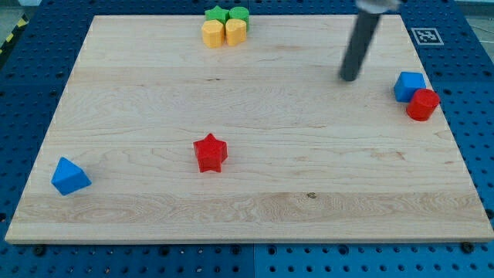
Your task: Push the blue triangle into the blue cube
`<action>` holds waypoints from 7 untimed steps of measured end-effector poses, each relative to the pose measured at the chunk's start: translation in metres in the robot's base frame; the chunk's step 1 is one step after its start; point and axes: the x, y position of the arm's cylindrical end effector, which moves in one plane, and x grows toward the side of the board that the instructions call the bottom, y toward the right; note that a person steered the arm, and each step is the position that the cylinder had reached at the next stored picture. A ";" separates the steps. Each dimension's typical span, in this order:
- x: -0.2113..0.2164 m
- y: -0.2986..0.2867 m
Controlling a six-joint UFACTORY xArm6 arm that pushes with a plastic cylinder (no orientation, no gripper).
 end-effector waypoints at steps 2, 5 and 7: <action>0.078 -0.159; 0.122 -0.431; 0.198 -0.432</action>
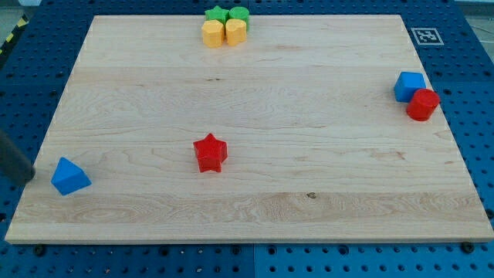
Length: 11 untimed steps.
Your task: Push the blue triangle into the blue cube
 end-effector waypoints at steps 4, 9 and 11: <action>0.000 0.058; -0.066 0.128; -0.112 0.150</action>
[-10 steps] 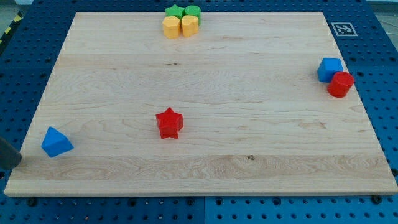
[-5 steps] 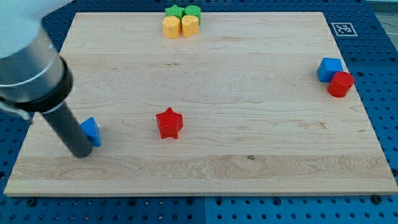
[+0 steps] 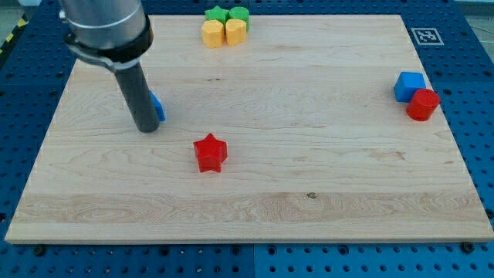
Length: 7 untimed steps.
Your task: Push the blue triangle into the blue cube
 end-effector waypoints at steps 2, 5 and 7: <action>-0.057 -0.018; -0.117 0.026; -0.118 -0.079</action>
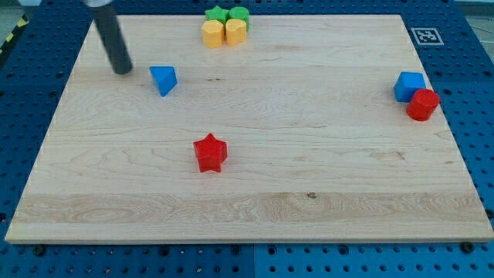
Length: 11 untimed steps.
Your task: Push the blue triangle into the blue cube
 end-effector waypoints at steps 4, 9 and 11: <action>0.021 0.114; 0.064 0.176; 0.064 0.270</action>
